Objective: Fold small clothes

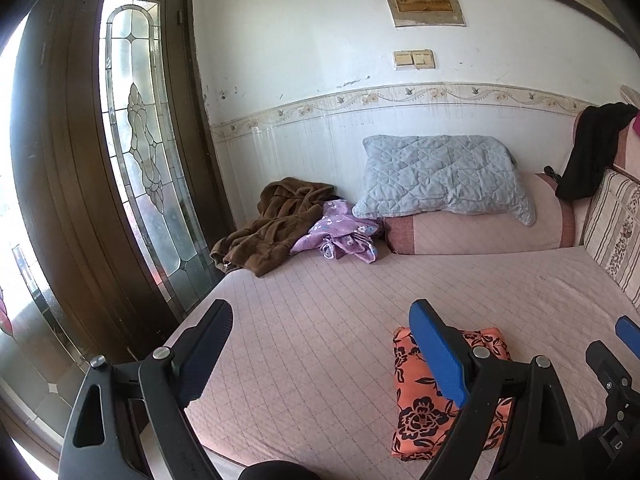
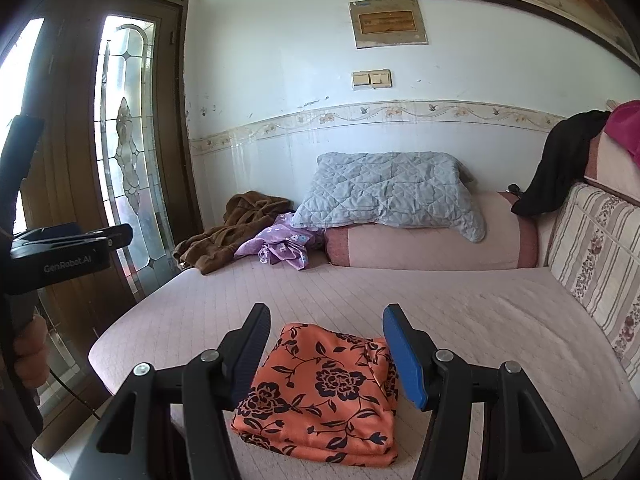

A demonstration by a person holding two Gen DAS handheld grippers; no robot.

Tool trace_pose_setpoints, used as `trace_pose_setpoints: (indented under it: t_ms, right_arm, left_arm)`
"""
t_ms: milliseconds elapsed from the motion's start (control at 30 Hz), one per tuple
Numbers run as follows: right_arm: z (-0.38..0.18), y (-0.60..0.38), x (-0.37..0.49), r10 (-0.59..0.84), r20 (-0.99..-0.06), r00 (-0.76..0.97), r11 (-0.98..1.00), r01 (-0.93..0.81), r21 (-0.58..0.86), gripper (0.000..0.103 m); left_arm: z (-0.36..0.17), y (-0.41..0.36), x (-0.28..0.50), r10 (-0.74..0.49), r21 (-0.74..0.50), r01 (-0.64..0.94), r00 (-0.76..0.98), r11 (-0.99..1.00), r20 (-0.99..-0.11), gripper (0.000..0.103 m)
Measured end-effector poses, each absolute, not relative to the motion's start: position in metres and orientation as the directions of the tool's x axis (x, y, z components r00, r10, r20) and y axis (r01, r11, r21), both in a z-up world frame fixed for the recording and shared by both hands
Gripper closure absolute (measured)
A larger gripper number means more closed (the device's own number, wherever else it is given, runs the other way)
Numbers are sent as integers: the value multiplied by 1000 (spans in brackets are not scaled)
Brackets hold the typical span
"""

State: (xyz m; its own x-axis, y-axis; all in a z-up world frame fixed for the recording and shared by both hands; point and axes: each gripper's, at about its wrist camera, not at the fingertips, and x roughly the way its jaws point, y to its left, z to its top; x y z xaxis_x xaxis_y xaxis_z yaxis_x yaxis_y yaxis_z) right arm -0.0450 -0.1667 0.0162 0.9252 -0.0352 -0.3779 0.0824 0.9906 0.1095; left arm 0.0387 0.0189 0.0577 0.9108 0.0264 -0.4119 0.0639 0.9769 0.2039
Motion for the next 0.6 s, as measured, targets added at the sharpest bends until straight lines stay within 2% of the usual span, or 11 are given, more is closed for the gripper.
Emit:
trace_pose_setpoints:
  t_ms: [400,600]
  right_arm:
    - [12,-164,-25,-22,-389,921,991,71,112,40]
    - [5,-171,-2,-1,-398,917,989,60,135,40]
  left_arm:
    - [53,16,53,26,204,68,904,977,-426,13]
    - [46,17,80,-8,149,84,894,985,-448,13]
